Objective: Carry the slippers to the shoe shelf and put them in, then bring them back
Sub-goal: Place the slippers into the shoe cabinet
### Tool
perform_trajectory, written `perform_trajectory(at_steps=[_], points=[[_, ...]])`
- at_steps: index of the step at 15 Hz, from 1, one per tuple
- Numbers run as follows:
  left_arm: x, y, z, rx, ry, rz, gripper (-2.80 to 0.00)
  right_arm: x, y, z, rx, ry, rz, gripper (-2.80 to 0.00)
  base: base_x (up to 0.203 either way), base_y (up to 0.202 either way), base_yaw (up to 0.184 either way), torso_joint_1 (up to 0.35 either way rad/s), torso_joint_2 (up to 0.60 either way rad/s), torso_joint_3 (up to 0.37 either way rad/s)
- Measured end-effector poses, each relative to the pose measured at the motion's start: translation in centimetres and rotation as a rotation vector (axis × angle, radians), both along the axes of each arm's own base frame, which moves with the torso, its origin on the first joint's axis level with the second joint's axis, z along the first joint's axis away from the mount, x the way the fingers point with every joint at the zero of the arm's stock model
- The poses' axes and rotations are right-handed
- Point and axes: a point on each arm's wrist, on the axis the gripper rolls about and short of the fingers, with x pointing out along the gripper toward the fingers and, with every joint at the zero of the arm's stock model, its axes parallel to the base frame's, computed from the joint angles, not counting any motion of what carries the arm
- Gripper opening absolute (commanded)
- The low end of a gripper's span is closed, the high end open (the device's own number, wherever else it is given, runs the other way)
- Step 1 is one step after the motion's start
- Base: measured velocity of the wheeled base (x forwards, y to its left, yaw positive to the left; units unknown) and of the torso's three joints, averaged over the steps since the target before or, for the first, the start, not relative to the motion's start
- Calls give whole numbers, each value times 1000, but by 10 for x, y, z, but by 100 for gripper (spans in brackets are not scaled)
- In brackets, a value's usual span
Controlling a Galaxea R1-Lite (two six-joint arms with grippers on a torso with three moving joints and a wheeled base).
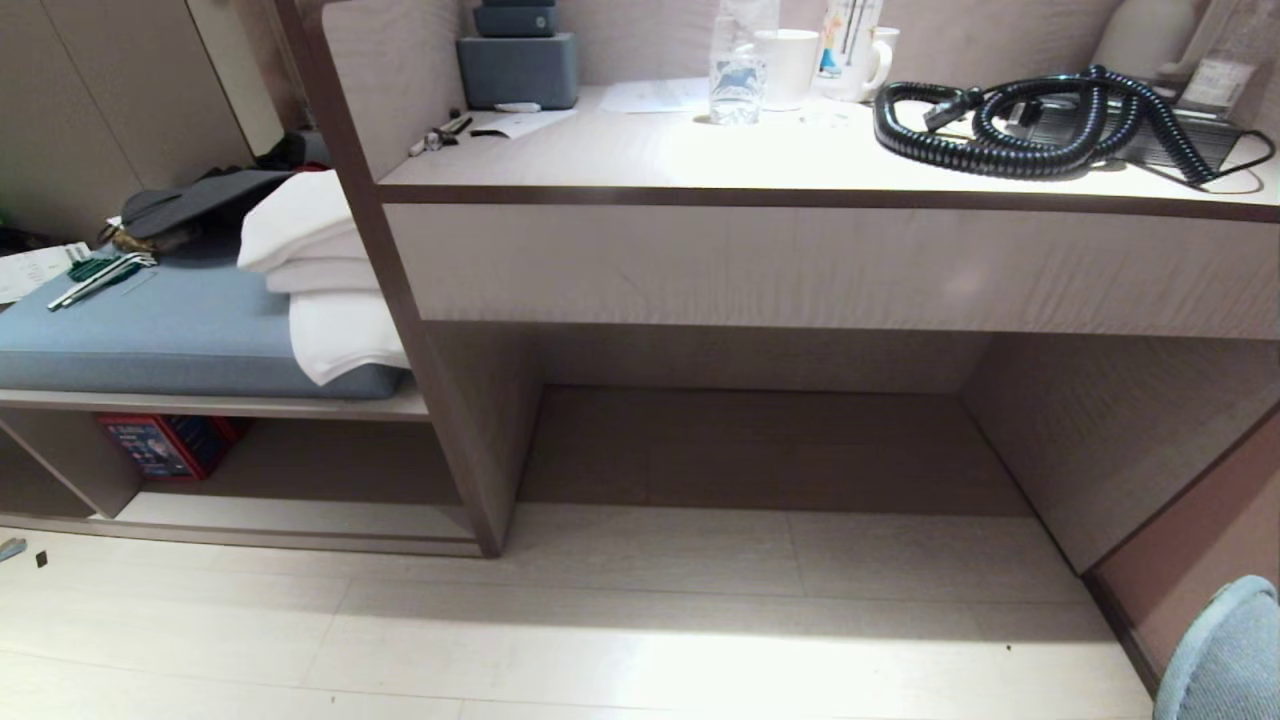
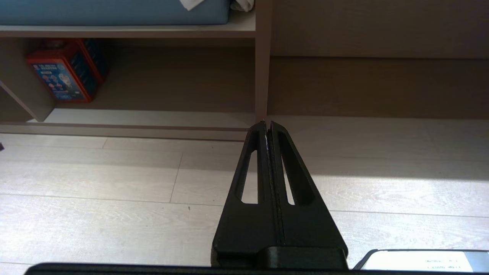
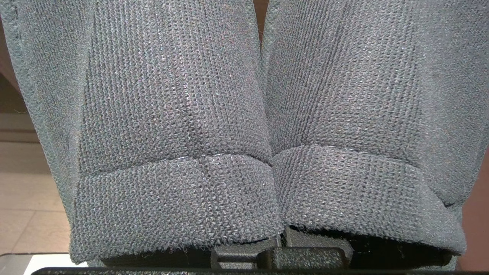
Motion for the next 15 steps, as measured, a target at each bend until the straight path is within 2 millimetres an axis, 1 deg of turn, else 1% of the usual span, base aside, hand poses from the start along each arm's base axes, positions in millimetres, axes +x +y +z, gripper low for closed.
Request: perform_trajectory(at_steps=[11,15], points=[[0,0,0,0,0,0,-280,0,0,0,1,1,1,-280,0,0,0,4,3,202],[0,0,0,0,0,0,-280,0,0,0,0,1,1,-280,0,0,0,1,2,75]])
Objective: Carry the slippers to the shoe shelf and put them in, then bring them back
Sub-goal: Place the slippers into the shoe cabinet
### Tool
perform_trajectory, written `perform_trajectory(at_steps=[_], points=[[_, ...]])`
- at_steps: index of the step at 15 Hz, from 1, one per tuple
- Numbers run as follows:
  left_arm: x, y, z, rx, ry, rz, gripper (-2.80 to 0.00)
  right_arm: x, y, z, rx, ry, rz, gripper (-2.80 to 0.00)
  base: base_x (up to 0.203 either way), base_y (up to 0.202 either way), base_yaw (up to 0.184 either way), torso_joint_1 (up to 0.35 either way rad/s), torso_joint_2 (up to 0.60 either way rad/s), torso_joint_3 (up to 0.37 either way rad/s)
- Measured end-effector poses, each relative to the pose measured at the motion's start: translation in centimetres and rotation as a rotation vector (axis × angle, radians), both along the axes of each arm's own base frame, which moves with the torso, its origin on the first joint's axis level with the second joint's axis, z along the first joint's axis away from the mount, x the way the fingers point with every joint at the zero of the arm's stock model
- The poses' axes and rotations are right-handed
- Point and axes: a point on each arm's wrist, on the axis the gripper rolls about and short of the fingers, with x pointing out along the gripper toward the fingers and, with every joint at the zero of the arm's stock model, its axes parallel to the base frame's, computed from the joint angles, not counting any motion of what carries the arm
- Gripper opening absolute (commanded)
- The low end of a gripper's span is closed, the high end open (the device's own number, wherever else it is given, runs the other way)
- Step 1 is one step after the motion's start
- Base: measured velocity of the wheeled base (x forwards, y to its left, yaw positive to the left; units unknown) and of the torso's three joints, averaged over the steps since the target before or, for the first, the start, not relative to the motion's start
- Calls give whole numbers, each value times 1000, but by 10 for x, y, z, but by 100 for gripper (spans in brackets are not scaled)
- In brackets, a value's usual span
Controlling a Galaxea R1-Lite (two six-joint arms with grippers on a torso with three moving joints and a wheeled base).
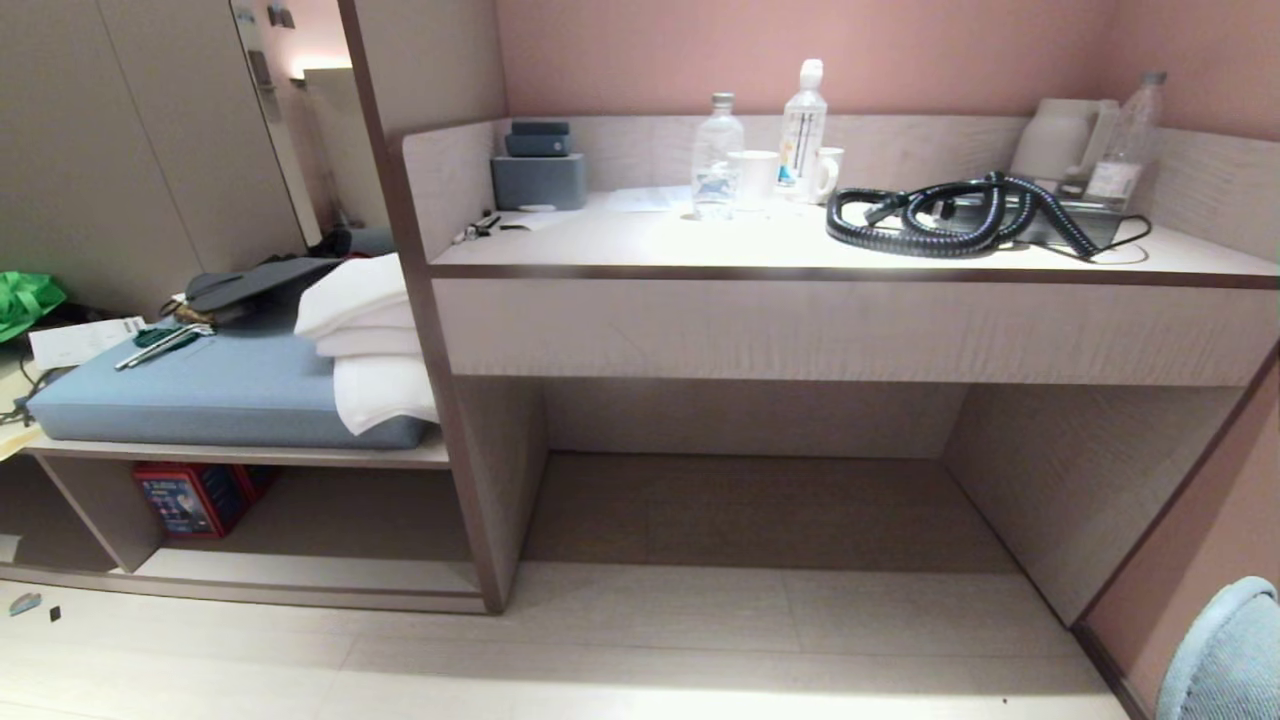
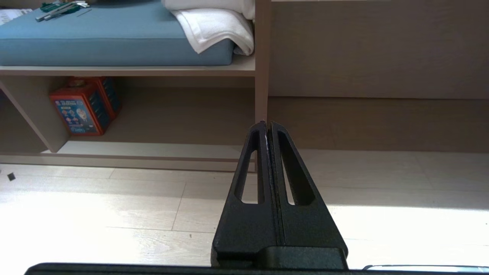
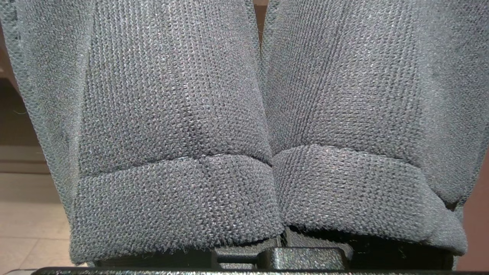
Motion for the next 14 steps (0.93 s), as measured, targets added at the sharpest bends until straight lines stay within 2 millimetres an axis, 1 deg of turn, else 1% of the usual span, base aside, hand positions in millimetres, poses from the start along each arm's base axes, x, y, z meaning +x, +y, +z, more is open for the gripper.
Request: perform_trajectory(at_steps=[8,10,14], points=[[0,0,0,0,0,0,-280,0,0,0,-3,-1,0,-280,0,0,0,0,0,0],[0,0,0,-1,0,0,-280,0,0,0,-5,0,1,-280,-1,103,10,1,8,5],[0,0,0,0,0,0,-280,0,0,0,-6,-1,0,-280,0,197,-1,2,6,3]])
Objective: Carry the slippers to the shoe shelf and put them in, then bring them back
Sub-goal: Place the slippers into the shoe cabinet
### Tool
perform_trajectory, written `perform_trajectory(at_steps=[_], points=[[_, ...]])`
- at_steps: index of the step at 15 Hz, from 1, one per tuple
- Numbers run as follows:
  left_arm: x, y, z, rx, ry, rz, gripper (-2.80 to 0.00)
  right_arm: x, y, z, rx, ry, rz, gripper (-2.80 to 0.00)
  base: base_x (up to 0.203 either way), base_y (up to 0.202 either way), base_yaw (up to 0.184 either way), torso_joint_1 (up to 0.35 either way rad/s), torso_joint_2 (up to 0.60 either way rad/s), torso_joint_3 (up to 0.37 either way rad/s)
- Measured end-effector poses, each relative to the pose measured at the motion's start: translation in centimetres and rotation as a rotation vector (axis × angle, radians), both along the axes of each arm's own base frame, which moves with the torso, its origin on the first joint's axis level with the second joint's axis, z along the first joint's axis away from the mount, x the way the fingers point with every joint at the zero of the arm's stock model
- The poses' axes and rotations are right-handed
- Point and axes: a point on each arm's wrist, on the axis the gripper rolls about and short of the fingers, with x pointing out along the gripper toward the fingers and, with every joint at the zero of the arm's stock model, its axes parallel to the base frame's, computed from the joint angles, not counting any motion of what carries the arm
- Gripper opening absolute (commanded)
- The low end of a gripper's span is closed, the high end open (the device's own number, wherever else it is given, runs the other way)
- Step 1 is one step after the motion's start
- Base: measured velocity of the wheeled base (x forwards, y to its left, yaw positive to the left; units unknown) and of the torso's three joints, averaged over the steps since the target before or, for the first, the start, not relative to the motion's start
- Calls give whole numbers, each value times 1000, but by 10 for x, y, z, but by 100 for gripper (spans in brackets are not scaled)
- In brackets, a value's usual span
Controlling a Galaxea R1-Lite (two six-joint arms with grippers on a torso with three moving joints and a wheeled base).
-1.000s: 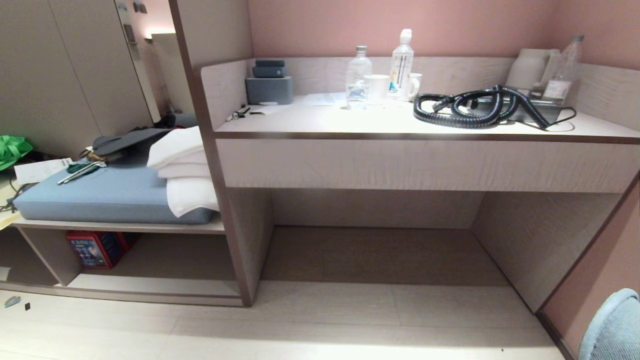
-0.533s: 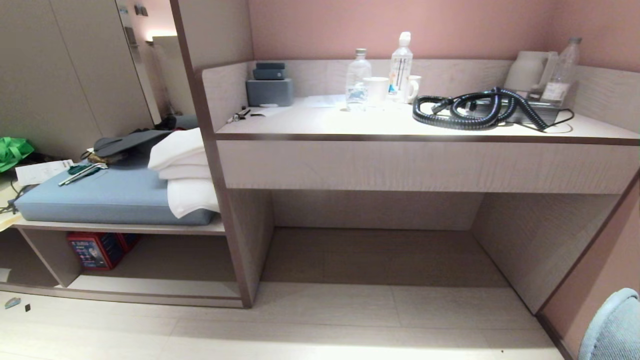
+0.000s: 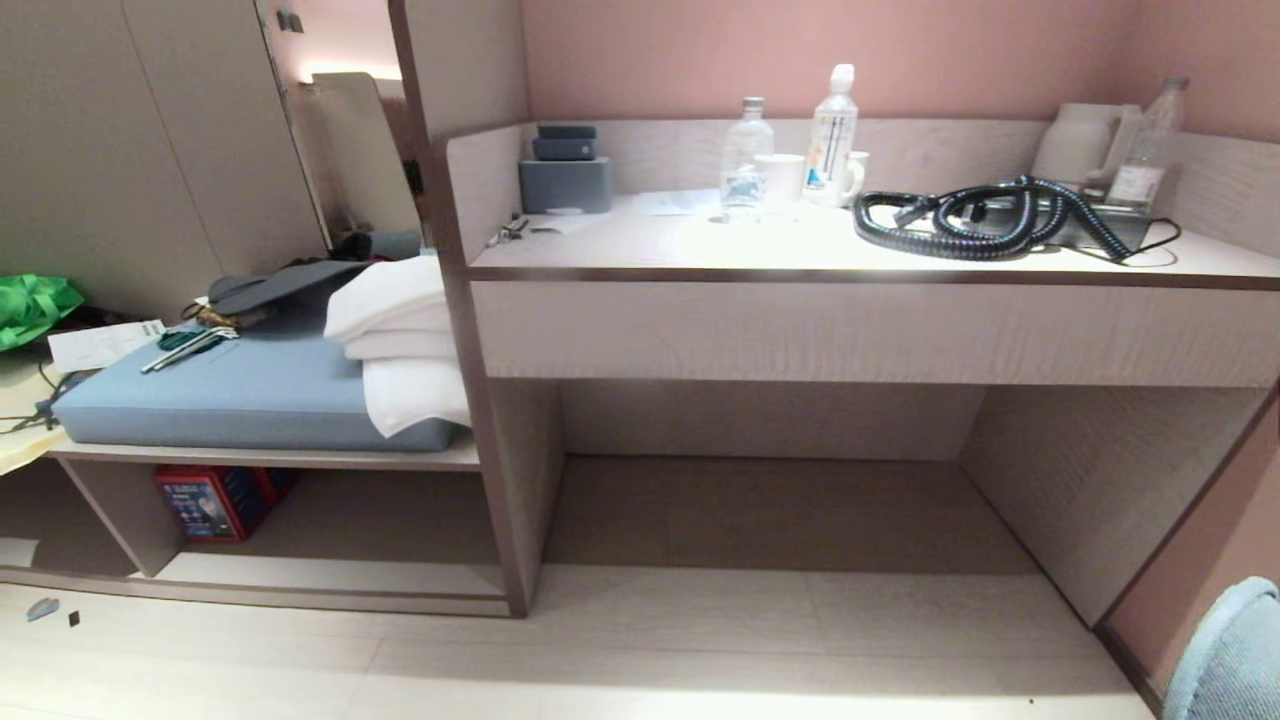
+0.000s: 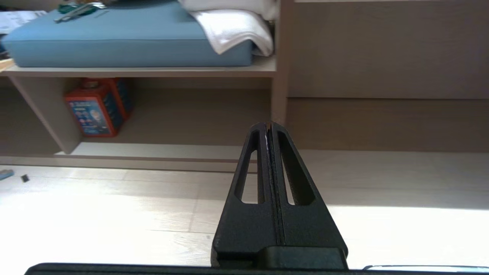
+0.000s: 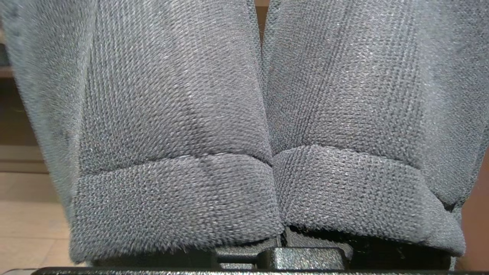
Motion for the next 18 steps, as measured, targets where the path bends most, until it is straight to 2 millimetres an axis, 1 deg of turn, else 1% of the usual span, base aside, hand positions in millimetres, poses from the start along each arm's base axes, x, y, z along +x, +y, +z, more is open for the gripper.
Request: perform_trajectory(at_steps=[18], points=[[0,0,0,0,0,0,-280,0,0,0,0,0,0,-280,0,195,-2,3,2,3]])
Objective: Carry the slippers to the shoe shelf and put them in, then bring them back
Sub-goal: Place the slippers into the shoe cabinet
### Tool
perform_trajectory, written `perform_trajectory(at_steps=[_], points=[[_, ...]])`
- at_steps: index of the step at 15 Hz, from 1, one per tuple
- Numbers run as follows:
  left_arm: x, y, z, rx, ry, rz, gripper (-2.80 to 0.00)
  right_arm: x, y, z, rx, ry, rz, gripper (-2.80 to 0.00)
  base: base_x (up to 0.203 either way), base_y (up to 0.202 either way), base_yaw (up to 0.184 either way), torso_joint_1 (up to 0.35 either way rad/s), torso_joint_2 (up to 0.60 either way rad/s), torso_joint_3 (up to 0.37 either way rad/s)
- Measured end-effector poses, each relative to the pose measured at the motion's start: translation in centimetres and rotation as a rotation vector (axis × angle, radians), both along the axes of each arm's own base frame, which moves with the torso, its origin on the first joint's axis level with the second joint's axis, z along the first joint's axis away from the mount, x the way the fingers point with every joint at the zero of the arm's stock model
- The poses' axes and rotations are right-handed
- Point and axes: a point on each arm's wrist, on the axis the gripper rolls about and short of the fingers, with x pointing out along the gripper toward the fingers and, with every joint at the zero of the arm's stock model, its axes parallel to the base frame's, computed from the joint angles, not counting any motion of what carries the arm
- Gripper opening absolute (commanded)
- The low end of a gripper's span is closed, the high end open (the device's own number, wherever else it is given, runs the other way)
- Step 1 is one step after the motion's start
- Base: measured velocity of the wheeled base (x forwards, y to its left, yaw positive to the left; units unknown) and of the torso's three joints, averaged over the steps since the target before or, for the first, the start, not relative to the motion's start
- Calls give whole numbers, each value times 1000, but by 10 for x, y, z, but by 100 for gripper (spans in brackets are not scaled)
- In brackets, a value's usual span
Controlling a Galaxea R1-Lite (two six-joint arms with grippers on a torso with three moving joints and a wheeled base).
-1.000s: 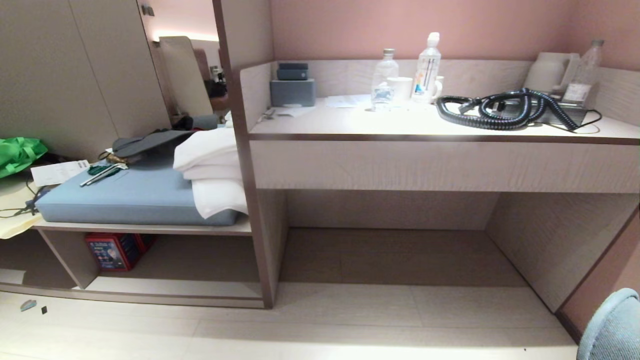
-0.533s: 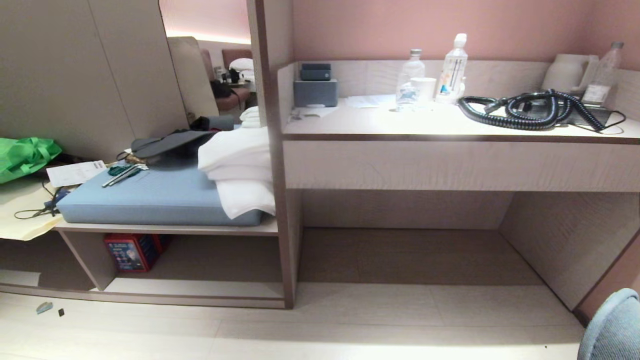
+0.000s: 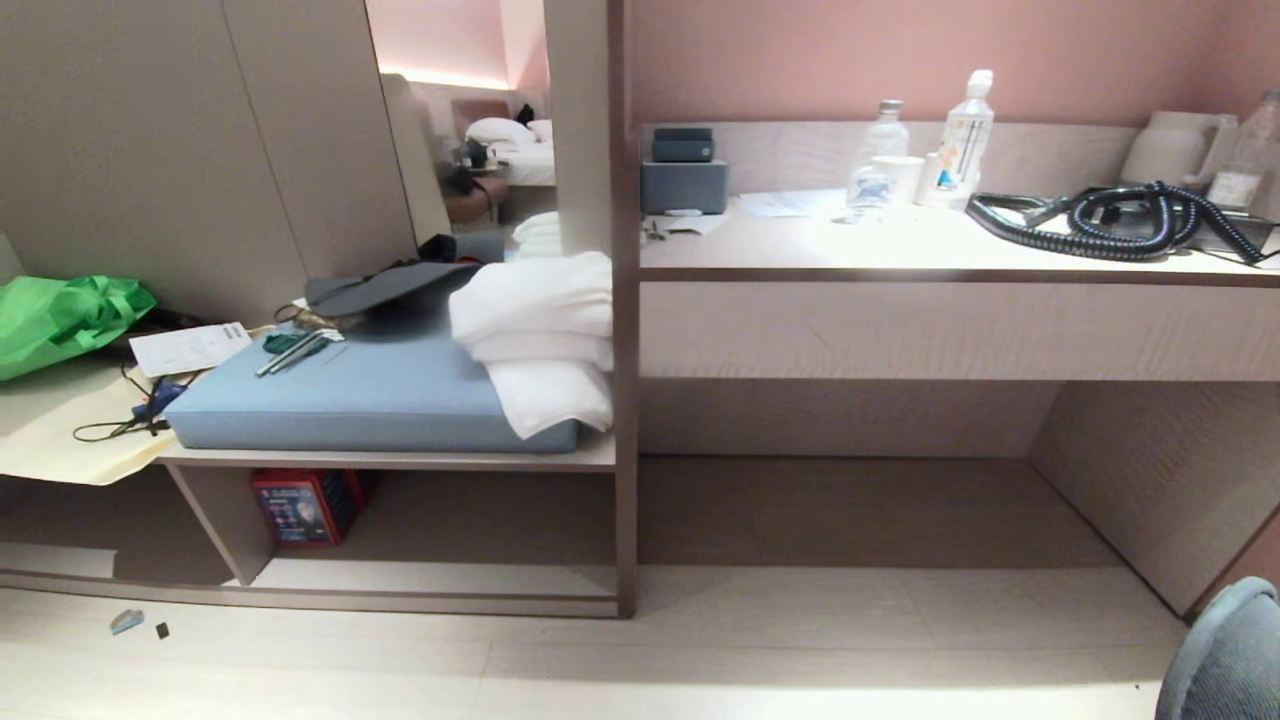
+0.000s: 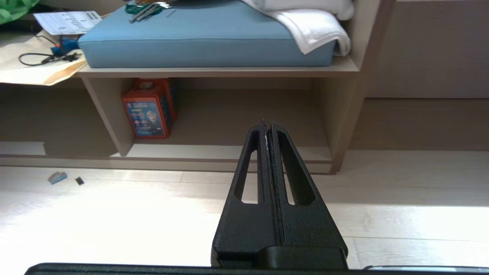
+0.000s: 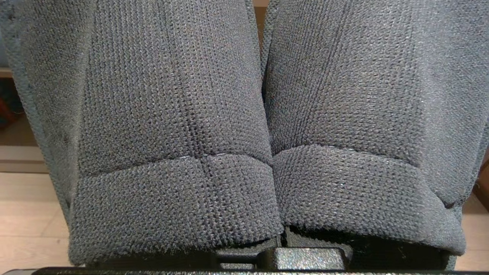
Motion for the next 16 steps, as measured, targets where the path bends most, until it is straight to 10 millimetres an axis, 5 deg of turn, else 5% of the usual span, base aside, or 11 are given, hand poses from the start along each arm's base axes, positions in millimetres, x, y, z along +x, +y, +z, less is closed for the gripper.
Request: perform_trajectory(at_steps=[16], points=[[0,0,0,0,0,0,-280,0,0,0,0,0,0,-280,0,196,-1,1,3,3]])
